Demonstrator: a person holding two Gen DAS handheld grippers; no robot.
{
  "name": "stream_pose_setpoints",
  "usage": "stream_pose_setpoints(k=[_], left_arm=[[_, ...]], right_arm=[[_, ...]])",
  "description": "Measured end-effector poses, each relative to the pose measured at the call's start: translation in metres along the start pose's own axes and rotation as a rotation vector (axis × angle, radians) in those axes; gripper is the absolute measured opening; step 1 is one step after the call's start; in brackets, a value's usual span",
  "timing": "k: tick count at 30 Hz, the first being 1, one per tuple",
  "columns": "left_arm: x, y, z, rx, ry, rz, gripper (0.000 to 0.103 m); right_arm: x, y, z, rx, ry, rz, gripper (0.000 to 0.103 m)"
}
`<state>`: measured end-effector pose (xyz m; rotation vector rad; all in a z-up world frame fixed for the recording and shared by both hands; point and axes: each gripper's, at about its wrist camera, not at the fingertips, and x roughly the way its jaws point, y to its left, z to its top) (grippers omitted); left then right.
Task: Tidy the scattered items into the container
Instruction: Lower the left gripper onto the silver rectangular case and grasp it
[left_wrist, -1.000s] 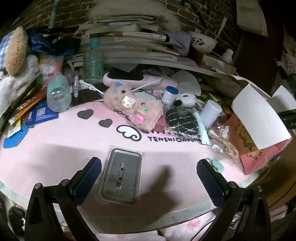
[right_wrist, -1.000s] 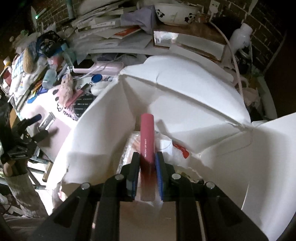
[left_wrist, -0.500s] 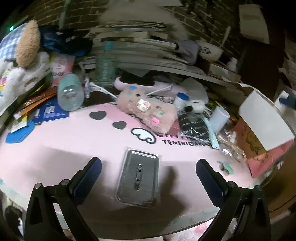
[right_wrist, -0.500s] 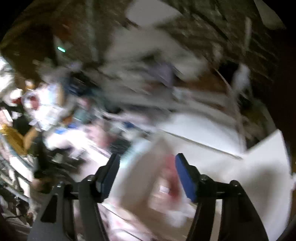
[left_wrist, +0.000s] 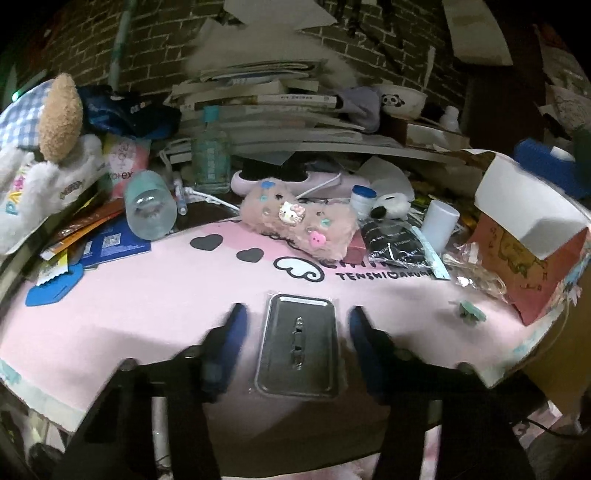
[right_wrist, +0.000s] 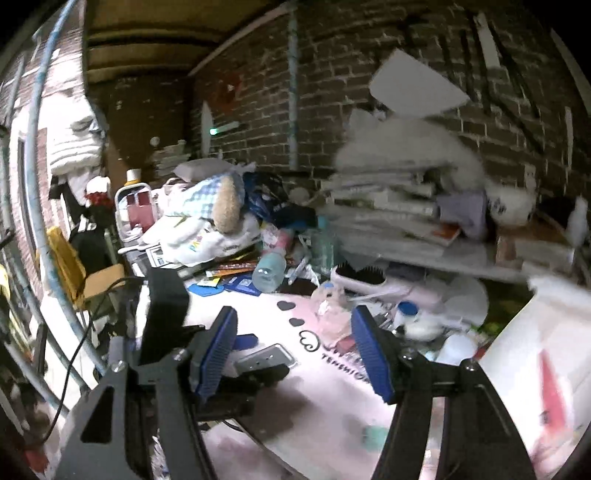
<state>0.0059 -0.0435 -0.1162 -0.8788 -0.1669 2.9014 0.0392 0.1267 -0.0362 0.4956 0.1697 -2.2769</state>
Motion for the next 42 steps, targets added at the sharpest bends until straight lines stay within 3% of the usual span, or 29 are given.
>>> stream_pose_setpoints(k=[4,6,11,13,14,20,21,23,25,31,35,42], left_arm=[[-0.004,0.003,-0.006,0.026,-0.031,-0.03,0.042],[-0.005,0.005,-0.008,0.023,-0.051,-0.037,0.035],[-0.007,0.003,-0.014,0.031,-0.104,-0.048,0.034],[-0.008,0.002,-0.016,0.037,-0.122,-0.032,0.018],[-0.01,0.002,-0.016,0.034,-0.137,-0.033,0.018],[-0.009,0.003,-0.017,0.034,-0.139,-0.047,0.022],[-0.009,0.002,-0.018,0.036,-0.142,-0.045,0.025],[-0.01,0.002,-0.019,0.035,-0.151,-0.029,0.052],[-0.011,0.0,-0.02,0.037,-0.163,-0.029,0.058],[-0.005,-0.012,-0.023,0.078,-0.179,-0.054,0.056],[-0.001,-0.022,-0.027,0.121,-0.204,0.001,0.041],[-0.001,-0.022,-0.032,0.11,-0.25,-0.007,0.039]], right_arm=[[0.018,0.0,-0.015,0.021,0.033,-0.011,0.061],[0.023,0.0,-0.022,0.023,0.042,-0.029,0.061],[0.034,-0.007,-0.035,0.041,0.059,-0.067,0.061],[0.037,-0.009,-0.038,0.047,0.067,-0.078,0.061],[0.039,-0.011,-0.039,0.05,0.07,-0.081,0.061],[0.044,-0.014,-0.043,0.057,0.087,-0.081,0.061],[0.044,-0.014,-0.043,0.055,0.086,-0.082,0.061],[0.044,-0.014,-0.043,0.059,0.086,-0.081,0.061],[0.044,-0.015,-0.044,0.064,0.086,-0.08,0.061],[0.043,-0.02,-0.048,0.079,0.077,-0.095,0.061],[0.042,-0.022,-0.05,0.09,0.071,-0.102,0.061],[0.042,-0.025,-0.052,0.103,0.073,-0.104,0.061]])
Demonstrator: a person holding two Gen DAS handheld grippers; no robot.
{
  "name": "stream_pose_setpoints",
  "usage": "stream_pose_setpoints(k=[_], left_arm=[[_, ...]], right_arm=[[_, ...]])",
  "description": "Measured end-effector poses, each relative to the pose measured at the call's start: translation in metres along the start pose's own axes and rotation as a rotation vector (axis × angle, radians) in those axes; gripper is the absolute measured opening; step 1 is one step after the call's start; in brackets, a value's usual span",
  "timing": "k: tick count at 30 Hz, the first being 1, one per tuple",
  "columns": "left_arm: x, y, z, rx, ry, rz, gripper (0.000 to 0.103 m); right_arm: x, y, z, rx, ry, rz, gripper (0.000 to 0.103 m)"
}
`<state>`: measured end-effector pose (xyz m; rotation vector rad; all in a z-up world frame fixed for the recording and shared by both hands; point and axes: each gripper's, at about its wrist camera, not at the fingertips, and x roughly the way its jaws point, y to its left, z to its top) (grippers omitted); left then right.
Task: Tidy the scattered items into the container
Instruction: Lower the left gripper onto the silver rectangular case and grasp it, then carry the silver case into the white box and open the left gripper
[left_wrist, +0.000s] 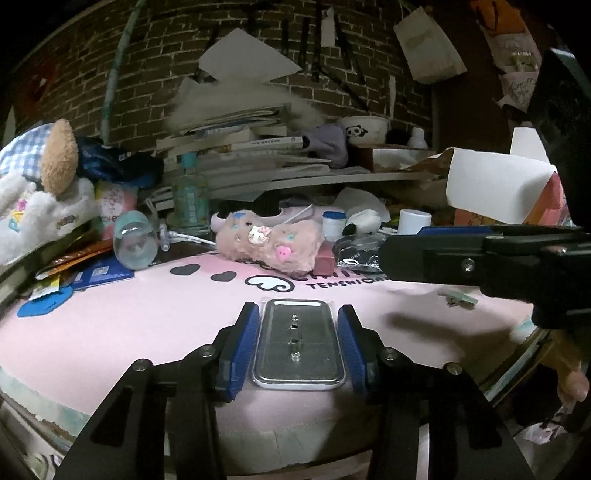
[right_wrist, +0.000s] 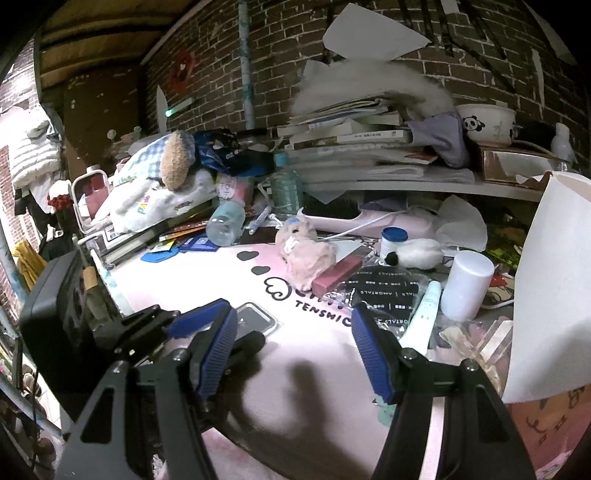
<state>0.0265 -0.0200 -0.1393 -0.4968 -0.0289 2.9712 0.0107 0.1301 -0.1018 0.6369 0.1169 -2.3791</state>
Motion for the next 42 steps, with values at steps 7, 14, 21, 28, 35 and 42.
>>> stream_pose_setpoints(k=[7,14,21,28,35,42], left_arm=[[-0.003,0.001,0.001,-0.007,-0.033,-0.003,0.039],[-0.011,0.016,0.011,-0.071,-0.051,-0.013,0.039],[-0.025,0.027,0.068,-0.092,-0.075,-0.125,0.039],[-0.029,-0.018,0.173,-0.025,-0.043,-0.502,0.039],[0.028,-0.14,0.235,0.146,0.264,-0.776,0.039],[0.102,-0.228,0.23,0.278,0.617,-0.787,0.039]], right_arm=[[-0.001,0.0,0.002,0.002,-0.015,-0.006,0.061],[0.004,0.002,-0.002,-0.022,-0.006,-0.037,0.061],[0.013,-0.003,-0.006,-0.008,-0.002,-0.06,0.061],[0.013,-0.007,-0.013,0.018,-0.004,-0.029,0.061],[0.007,-0.011,-0.022,0.056,-0.001,0.037,0.061],[0.003,-0.018,-0.025,0.091,-0.002,0.096,0.061]])
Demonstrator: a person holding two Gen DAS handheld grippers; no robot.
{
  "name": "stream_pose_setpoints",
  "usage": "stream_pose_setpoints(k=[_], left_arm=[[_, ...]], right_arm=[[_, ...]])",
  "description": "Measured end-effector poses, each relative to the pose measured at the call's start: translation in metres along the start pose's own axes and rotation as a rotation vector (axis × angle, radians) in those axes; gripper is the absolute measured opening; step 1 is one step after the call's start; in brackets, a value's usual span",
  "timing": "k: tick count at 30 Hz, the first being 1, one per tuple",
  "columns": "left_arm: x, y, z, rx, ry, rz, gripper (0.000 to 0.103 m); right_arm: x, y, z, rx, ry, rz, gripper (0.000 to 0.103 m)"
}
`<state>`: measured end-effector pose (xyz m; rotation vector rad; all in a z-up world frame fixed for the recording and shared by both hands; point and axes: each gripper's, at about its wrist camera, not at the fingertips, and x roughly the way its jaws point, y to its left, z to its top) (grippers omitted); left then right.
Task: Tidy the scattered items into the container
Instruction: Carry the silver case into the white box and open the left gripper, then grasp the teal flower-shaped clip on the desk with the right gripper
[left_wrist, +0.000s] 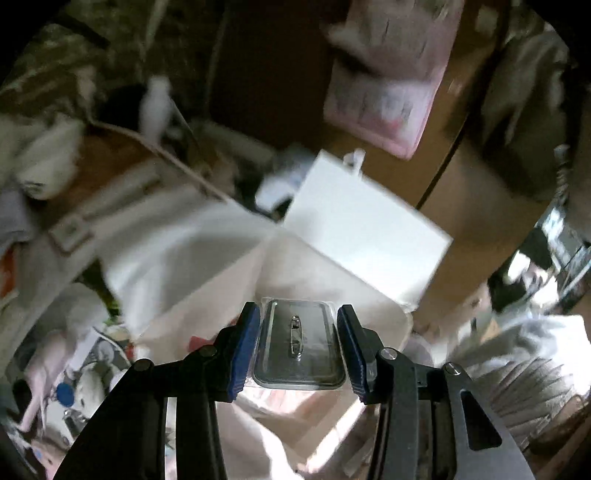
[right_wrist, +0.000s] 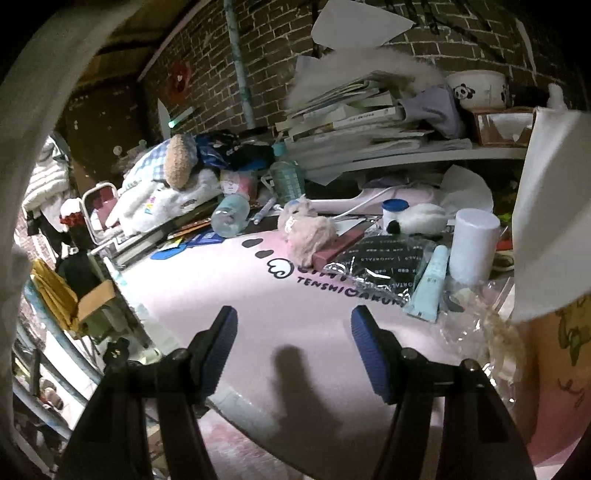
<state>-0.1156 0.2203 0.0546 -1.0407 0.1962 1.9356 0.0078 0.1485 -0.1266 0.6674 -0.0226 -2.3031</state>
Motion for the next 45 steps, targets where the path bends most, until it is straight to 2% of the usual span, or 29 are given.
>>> stream_pose_setpoints(k=[3,8,15,16,17,20,22,23,24,26,27,31,35,38,41,45], left_arm=[[0.034,-0.005,0.013,0.041,0.121,0.052,0.039],[0.073,-0.016,0.013,0.095,0.26,0.056,0.039],[0.097,-0.023,0.007,0.132,0.349,0.057,0.041],[0.097,-0.024,0.006,0.135,0.351,0.06,0.044],[0.095,-0.025,0.006,0.141,0.343,0.058,0.055],[0.081,-0.027,0.008,0.138,0.297,0.033,0.077],[0.069,-0.028,0.008,0.14,0.264,0.034,0.086],[0.061,-0.029,0.008,0.141,0.24,0.038,0.087],[0.05,-0.029,0.007,0.137,0.209,0.03,0.088],[0.025,-0.029,0.002,0.125,0.137,0.024,0.099],[0.011,-0.028,-0.001,0.118,0.1,0.037,0.102],[-0.036,-0.019,-0.015,0.064,-0.037,0.117,0.103],[-0.069,0.0,-0.06,-0.015,-0.159,0.296,0.103],[-0.094,0.014,-0.097,-0.096,-0.243,0.389,0.103],[-0.114,0.031,-0.141,-0.201,-0.328,0.438,0.103],[-0.117,0.044,-0.186,-0.274,-0.404,0.448,0.103]], right_arm=[[0.0,-0.003,0.0,0.02,0.003,0.024,0.061],[-0.003,-0.004,0.001,0.016,-0.008,0.034,0.061],[-0.003,-0.009,0.002,0.026,-0.009,0.022,0.061],[-0.003,-0.009,0.002,0.022,-0.008,0.015,0.061],[-0.003,-0.009,0.002,0.019,-0.008,0.007,0.061],[-0.003,-0.01,0.001,0.013,-0.005,-0.01,0.062],[-0.004,-0.01,0.0,0.008,-0.009,-0.029,0.062],[-0.005,-0.009,0.0,0.003,-0.016,-0.04,0.062],[-0.006,-0.009,-0.001,-0.001,-0.021,-0.049,0.062],[-0.008,-0.006,-0.003,-0.017,-0.034,-0.071,0.062],[-0.01,-0.004,-0.004,-0.022,-0.044,-0.082,0.062],[-0.018,0.003,-0.012,-0.048,-0.085,-0.122,0.062],[-0.038,0.007,-0.019,-0.074,-0.16,-0.183,0.062],[-0.048,0.005,-0.022,-0.086,-0.174,-0.227,0.062],[-0.051,0.001,-0.023,-0.075,-0.145,-0.25,0.062],[-0.045,-0.002,-0.024,-0.093,-0.096,-0.284,0.061]])
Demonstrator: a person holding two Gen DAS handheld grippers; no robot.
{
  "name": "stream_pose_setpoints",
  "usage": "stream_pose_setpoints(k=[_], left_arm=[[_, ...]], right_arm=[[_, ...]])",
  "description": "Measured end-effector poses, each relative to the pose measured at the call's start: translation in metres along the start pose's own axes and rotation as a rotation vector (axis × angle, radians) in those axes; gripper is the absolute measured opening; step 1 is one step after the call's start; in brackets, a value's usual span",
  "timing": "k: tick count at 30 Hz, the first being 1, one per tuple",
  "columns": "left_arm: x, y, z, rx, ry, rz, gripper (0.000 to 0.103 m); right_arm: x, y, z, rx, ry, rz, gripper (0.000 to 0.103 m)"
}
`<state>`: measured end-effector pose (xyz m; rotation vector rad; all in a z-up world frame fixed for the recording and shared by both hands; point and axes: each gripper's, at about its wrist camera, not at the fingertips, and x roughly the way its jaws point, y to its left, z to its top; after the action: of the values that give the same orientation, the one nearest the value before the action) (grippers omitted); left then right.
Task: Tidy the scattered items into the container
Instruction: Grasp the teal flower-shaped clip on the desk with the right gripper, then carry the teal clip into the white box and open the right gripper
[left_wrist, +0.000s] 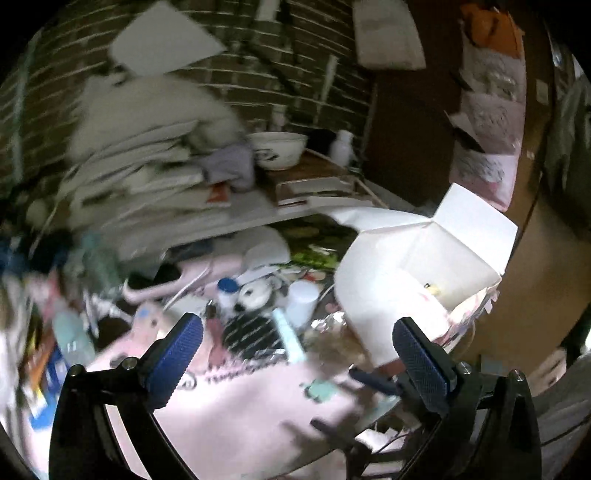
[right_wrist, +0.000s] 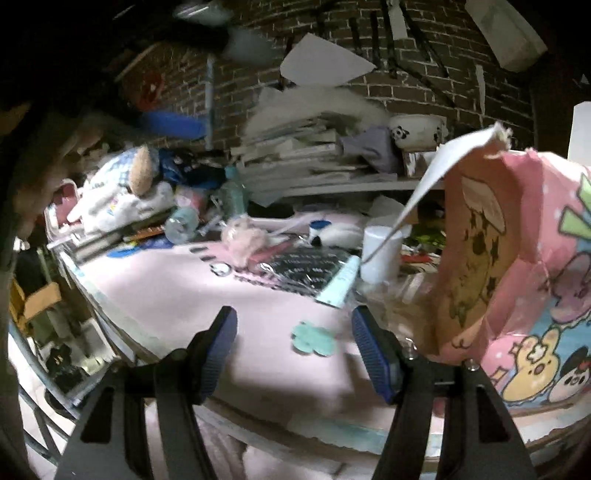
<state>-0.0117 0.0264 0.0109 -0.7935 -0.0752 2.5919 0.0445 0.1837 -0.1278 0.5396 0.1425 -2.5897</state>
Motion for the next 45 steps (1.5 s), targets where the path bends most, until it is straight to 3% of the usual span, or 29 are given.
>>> stream_pose_setpoints(k=[8,12,18,35,40,45], left_arm=[[0.018,0.035,-0.057,-0.112,-0.001,0.048,0.103],[0.028,0.044,-0.072,-0.156,0.007,0.059,0.103],[0.039,0.047,-0.085,-0.19,0.031,0.04,0.103],[0.036,0.059,-0.097,-0.232,0.048,0.081,0.103],[0.029,0.066,-0.099,-0.273,0.03,0.052,0.103],[0.025,0.072,-0.096,-0.277,0.019,0.094,0.103]], right_arm=[[0.015,-0.007,-0.008,0.033,0.076,-0.017,0.048],[0.019,-0.012,-0.006,0.056,0.081,-0.009,0.042],[0.019,-0.014,-0.007,0.055,0.068,0.008,0.025],[0.005,0.014,-0.001,-0.031,-0.003,0.059,0.024],[-0.008,0.023,0.01,-0.073,-0.04,0.087,0.024],[-0.034,0.038,0.024,-0.155,-0.121,0.101,0.024]])
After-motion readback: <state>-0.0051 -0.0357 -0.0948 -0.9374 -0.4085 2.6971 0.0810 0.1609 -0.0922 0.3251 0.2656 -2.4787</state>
